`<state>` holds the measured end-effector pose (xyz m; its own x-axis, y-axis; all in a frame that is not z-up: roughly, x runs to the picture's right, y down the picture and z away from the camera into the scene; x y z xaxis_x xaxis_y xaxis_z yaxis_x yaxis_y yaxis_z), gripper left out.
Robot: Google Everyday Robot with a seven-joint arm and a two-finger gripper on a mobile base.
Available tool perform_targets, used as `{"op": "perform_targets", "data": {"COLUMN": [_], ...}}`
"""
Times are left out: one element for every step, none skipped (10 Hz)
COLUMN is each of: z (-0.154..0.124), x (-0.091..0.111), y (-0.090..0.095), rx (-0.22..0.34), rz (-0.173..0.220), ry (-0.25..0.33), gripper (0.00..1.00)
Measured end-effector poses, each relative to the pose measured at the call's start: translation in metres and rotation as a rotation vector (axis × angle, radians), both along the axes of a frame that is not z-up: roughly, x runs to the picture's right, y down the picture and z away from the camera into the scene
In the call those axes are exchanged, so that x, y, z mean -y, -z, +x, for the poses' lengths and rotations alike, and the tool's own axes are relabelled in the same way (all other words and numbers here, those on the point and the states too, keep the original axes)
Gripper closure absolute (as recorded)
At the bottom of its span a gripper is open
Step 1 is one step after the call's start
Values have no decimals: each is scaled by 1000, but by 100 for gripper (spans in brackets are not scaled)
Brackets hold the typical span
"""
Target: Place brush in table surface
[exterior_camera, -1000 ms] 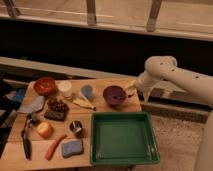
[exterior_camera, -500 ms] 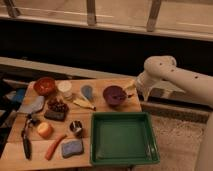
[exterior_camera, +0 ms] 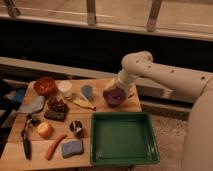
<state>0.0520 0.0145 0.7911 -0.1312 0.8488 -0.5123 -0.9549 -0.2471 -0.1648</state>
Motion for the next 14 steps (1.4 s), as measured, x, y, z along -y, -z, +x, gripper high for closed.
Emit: {"op": "perform_targets", "data": {"z": [-28, -56, -82, -116, -144, -166, -181, -175, -175, -177, -173, -164, -161, -156], "x": [-5, -13, -20, -32, -42, -51, -56, -55, -55, -55, -56, -58, -61, -63], "y": [8, 18, 27, 38, 47, 54, 60, 58, 59, 59, 58, 57, 58, 58], "rx": [41, 87, 130, 185, 230, 266, 293, 283, 283, 285, 278, 258, 256, 259], "rz": [8, 15, 21, 25, 25, 19, 16, 17, 17, 17, 12, 9, 7, 10], "ry": [49, 97, 145, 210, 260, 301, 319, 321, 322, 323, 324, 327, 332, 337], "gripper": [20, 20, 20, 20, 20, 20, 20, 20, 20, 20, 20, 20, 20, 20]}}
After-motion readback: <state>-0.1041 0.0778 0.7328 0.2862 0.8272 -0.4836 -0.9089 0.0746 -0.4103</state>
